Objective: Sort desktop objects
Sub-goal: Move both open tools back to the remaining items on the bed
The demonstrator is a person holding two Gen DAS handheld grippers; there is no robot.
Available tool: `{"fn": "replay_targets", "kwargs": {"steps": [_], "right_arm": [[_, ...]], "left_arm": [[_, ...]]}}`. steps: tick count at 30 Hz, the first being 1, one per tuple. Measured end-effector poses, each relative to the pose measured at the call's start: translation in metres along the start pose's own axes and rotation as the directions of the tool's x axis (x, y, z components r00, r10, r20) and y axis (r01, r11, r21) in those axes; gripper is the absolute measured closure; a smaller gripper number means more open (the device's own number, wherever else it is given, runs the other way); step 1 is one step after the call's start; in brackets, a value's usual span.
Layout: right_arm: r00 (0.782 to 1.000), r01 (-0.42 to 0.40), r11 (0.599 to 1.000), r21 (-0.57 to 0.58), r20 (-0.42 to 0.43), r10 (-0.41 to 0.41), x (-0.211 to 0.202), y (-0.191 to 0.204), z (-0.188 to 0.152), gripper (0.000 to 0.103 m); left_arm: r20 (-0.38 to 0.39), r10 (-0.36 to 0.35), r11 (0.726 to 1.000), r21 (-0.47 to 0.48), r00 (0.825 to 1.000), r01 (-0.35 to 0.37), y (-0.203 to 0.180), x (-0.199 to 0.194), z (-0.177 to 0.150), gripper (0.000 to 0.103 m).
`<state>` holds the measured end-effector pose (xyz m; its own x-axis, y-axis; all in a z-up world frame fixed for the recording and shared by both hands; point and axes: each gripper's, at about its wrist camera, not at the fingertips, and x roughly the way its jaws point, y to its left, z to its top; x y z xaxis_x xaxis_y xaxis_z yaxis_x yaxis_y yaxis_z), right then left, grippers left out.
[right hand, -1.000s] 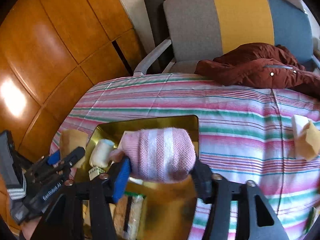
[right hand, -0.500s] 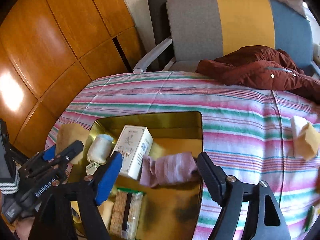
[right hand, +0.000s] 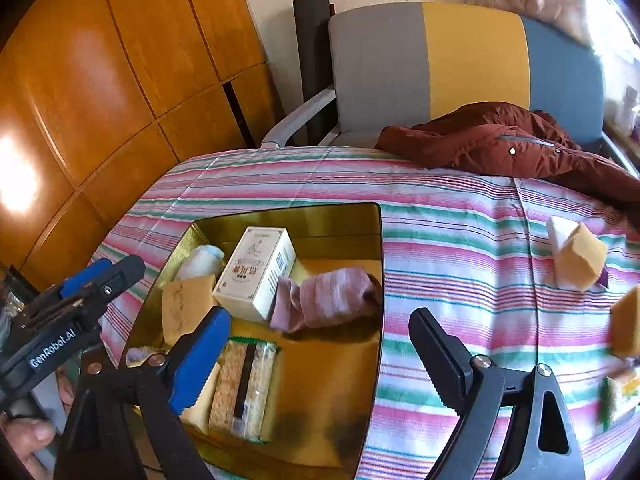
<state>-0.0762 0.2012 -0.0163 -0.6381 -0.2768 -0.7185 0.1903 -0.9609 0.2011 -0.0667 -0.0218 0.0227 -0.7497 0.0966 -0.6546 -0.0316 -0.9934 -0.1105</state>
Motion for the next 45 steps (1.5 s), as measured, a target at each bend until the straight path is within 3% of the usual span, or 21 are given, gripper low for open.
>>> {"fn": "replay_targets", "kwargs": {"steps": [12, 27, 45], "right_arm": [[0.999, 0.049, 0.999, -0.006, 0.016, -0.049, -0.016, -0.008, -0.025, 0.01], [0.991, 0.127, 0.991, 0.03, 0.037, -0.128, -0.036, -0.039, -0.045, 0.004], [0.967, 0.253, 0.962, 0.107, -0.02, -0.252, -0.05, -0.1, -0.068, 0.001]], "left_arm": [[-0.009, -0.021, 0.998, 0.066, 1.0, 0.022, -0.024, -0.02, -0.025, 0.037], [-0.067, -0.064, 0.987, 0.141, 0.996, 0.073, -0.056, -0.018, -0.047, 0.037], [-0.148, -0.136, 0.945, 0.277, 0.979, 0.174, -0.111, -0.011, -0.072, 0.037]]}}
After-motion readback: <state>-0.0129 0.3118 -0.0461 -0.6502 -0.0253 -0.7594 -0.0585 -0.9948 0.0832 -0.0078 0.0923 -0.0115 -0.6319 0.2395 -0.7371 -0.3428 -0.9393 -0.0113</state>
